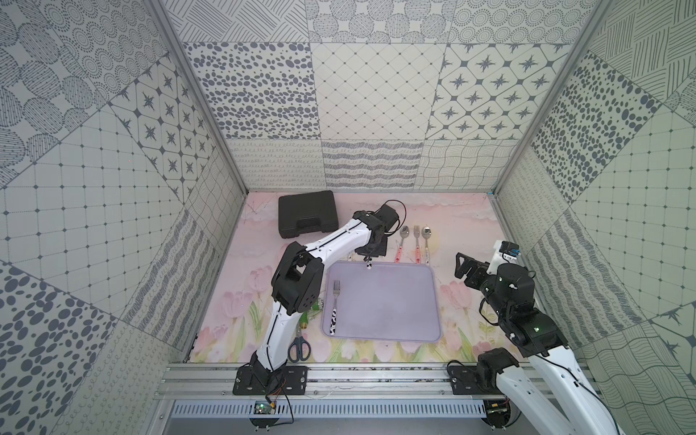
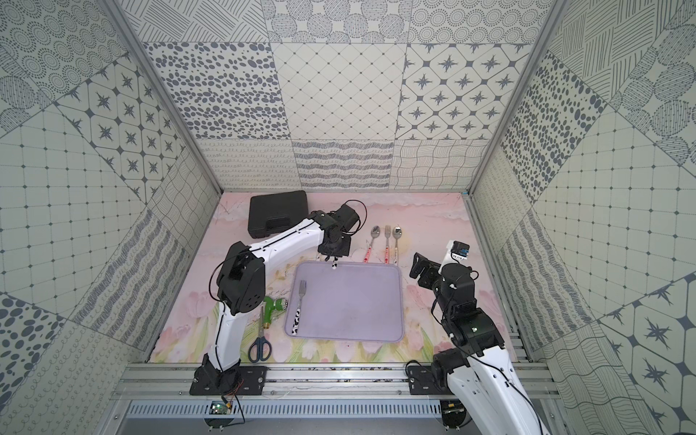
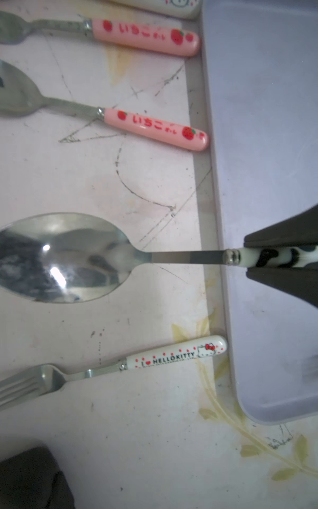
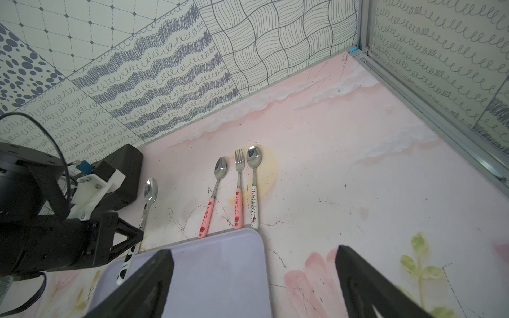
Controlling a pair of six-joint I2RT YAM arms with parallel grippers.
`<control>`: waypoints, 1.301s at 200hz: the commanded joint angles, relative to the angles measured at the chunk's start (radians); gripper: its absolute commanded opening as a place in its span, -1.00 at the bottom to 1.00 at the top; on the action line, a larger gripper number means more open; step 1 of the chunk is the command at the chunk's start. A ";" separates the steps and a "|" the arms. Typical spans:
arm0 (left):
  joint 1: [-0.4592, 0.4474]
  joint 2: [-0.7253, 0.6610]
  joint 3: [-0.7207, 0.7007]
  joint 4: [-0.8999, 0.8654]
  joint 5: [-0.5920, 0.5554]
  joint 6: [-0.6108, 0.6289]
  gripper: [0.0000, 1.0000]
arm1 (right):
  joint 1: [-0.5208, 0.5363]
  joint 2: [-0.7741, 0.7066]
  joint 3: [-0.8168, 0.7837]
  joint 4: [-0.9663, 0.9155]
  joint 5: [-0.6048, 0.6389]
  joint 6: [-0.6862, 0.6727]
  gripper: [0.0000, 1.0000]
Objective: Set the spoon and fork side by side
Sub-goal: Pick up the spoon from the center of the board, then place the spoon on the tray.
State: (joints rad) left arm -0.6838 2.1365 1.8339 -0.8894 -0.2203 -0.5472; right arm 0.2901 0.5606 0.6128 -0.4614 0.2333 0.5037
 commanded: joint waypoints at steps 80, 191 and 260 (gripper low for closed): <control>-0.030 -0.388 -0.543 0.195 -0.030 -0.139 -1.00 | -0.008 0.003 -0.007 0.020 0.020 -0.020 0.94; -0.183 -0.588 -0.884 0.261 -0.095 -0.314 -1.00 | -0.012 0.020 -0.004 0.020 0.018 -0.017 0.94; -0.256 -0.604 -0.958 0.276 -0.115 -0.392 -1.00 | -0.015 0.024 -0.005 0.020 0.020 -0.017 0.94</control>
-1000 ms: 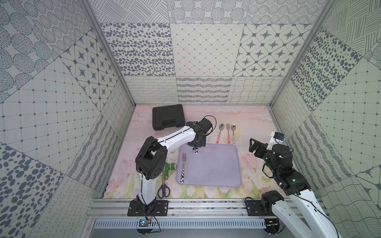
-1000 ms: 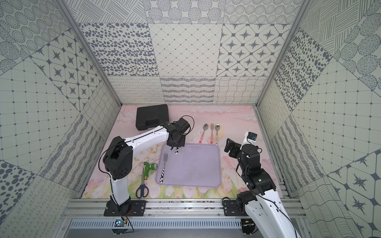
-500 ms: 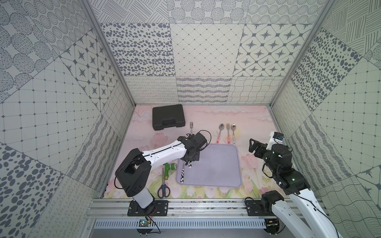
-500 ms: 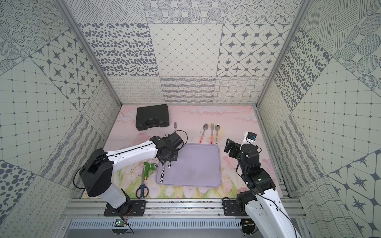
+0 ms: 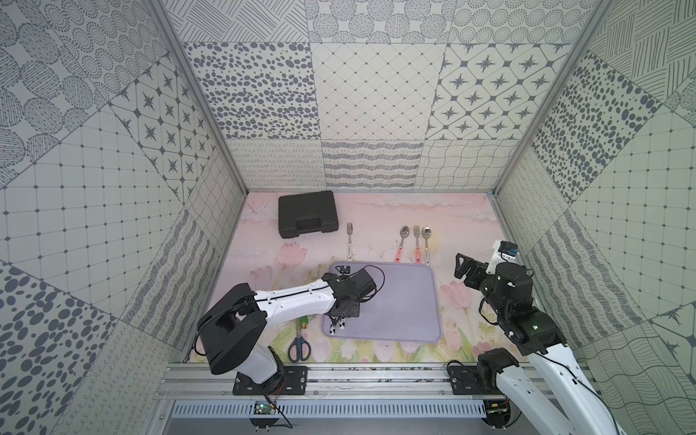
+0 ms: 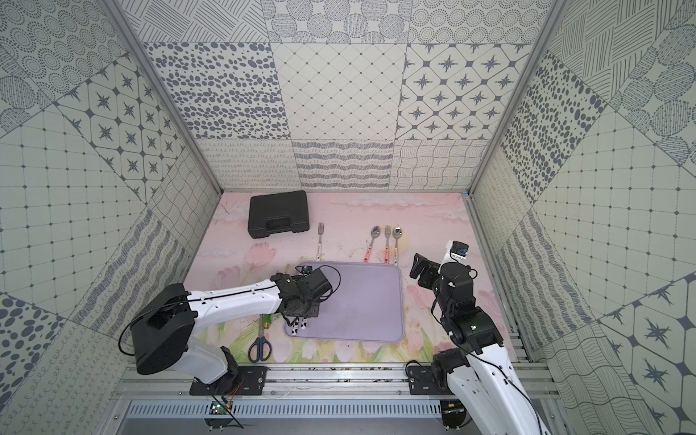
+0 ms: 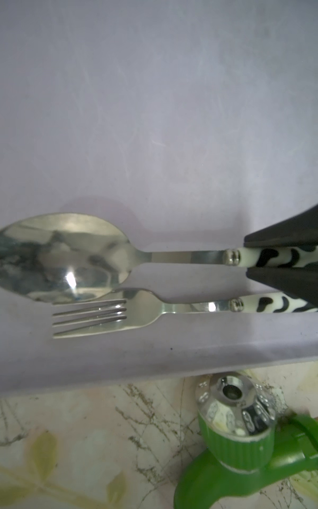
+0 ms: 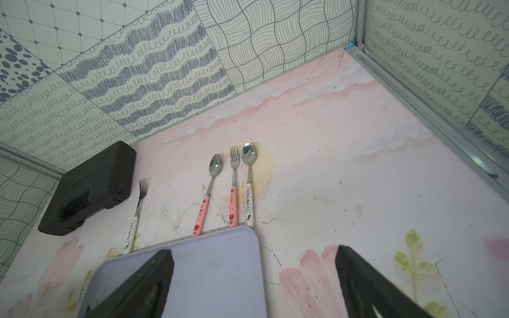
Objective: Set the spoon and fork side by side
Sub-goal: Place the spoon on the tray.
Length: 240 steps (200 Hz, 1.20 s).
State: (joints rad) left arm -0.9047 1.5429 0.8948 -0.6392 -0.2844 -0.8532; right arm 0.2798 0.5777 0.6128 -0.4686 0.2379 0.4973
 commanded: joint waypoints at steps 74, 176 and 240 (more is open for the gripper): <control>-0.067 -0.002 -0.050 0.033 -0.055 -0.131 -1.00 | -0.006 0.006 -0.007 0.027 0.014 -0.010 0.94; -0.086 0.046 -0.051 0.043 -0.045 -0.115 -1.00 | -0.011 0.012 -0.008 0.028 0.006 -0.006 0.94; -0.088 0.059 -0.052 0.041 -0.058 -0.096 -0.98 | -0.014 0.014 -0.008 0.028 0.003 -0.005 0.94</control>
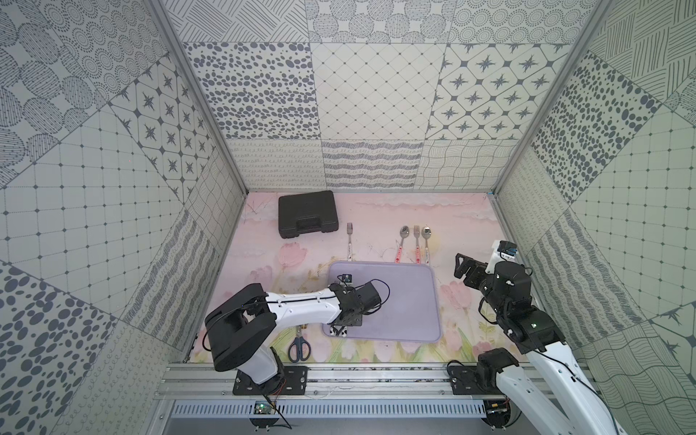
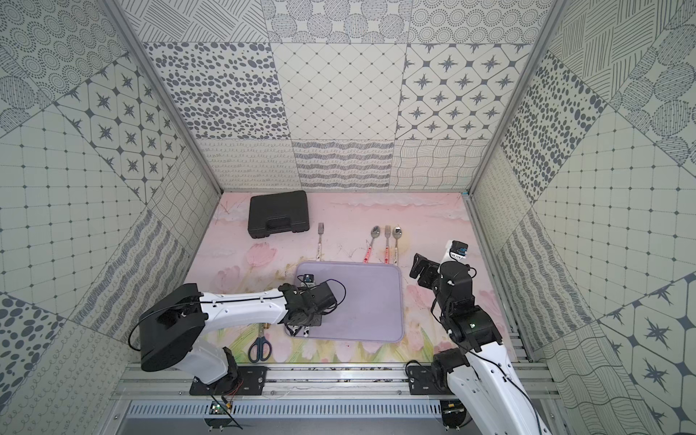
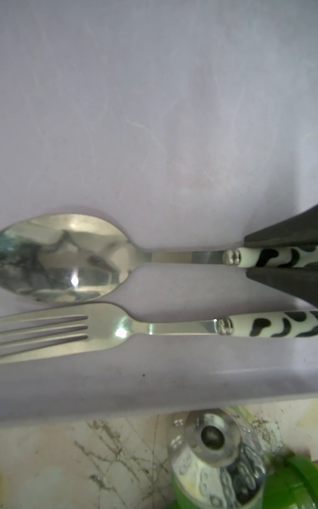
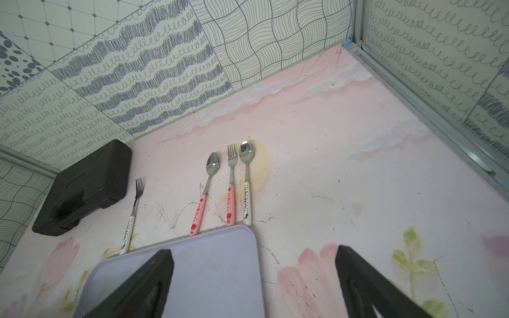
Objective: Set the spoon and fork side by side
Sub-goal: Place the spoon on the tray.
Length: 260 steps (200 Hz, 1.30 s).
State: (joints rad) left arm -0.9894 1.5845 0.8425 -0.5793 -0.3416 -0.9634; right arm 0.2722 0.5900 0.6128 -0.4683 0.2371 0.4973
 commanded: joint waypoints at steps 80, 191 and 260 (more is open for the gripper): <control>-0.003 0.009 0.008 -0.024 0.001 0.023 -0.79 | -0.008 0.002 -0.008 0.028 0.002 -0.003 0.94; -0.005 0.002 0.001 -0.051 -0.002 0.020 -0.89 | -0.010 0.004 -0.008 0.027 -0.001 -0.003 0.94; -0.010 -0.026 0.004 -0.057 -0.010 0.017 -0.49 | -0.014 0.010 -0.005 0.028 -0.005 -0.002 0.94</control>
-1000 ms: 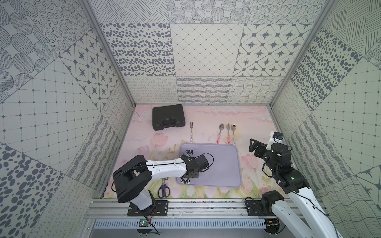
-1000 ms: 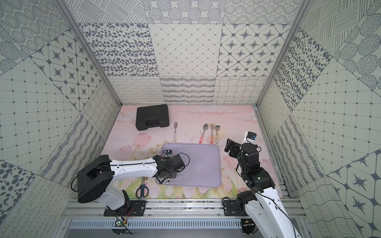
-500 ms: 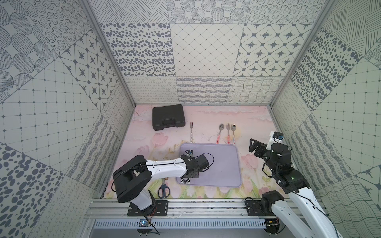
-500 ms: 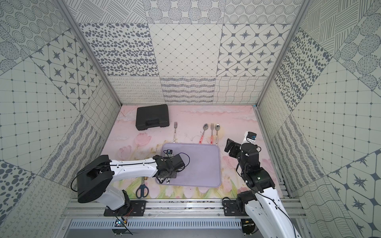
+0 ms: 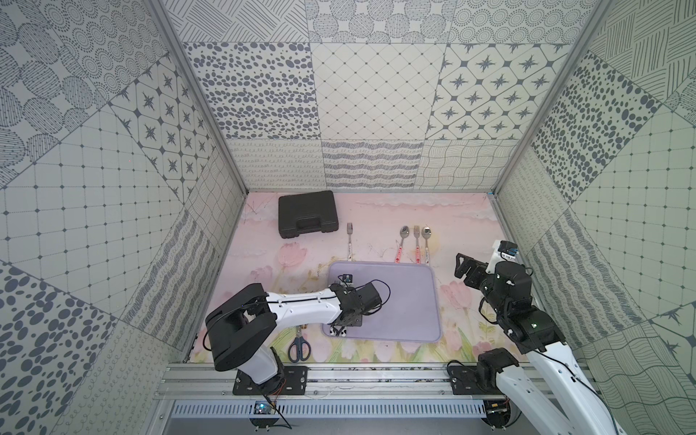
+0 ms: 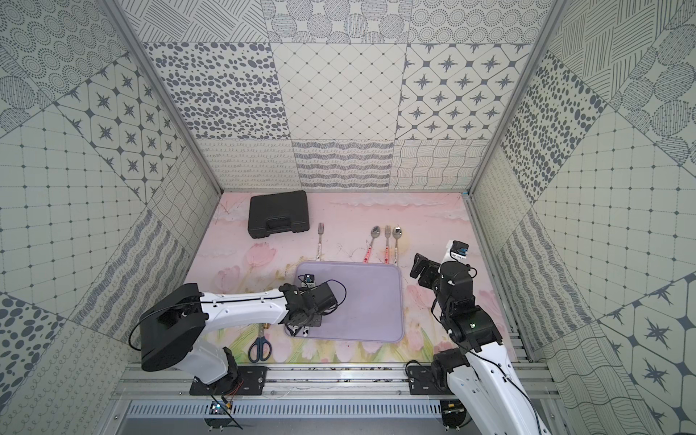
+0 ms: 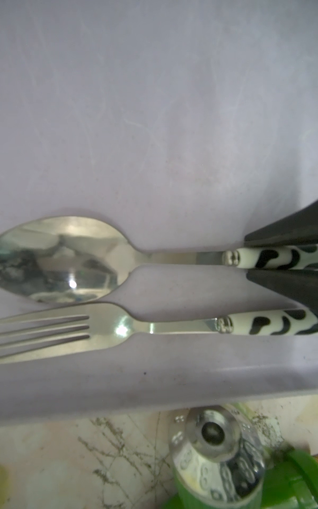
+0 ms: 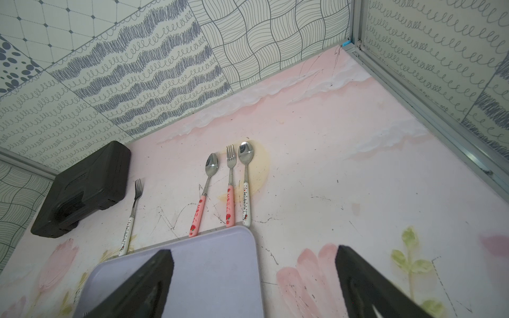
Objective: Set the spoon and fork side by side
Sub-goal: Place the spoon on the tray.
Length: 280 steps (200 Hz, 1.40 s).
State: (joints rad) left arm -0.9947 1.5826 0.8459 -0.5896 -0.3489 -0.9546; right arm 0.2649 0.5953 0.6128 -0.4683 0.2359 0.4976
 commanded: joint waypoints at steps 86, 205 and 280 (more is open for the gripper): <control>-0.004 -0.160 0.062 -0.107 -0.047 0.044 -0.30 | -0.012 0.009 -0.002 0.028 -0.020 -0.004 0.94; 0.173 -0.279 0.123 -0.029 -0.021 0.215 0.18 | 0.007 0.263 0.142 0.050 -0.158 -0.005 0.93; 0.335 -0.264 0.124 0.050 0.085 0.323 0.49 | 0.101 0.601 0.309 0.051 -0.071 -0.028 0.83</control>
State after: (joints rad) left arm -0.7273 1.3121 0.9642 -0.6048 -0.3412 -0.7322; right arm 0.3397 1.1202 0.8642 -0.4488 0.1162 0.4896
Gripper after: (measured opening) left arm 0.728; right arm 0.932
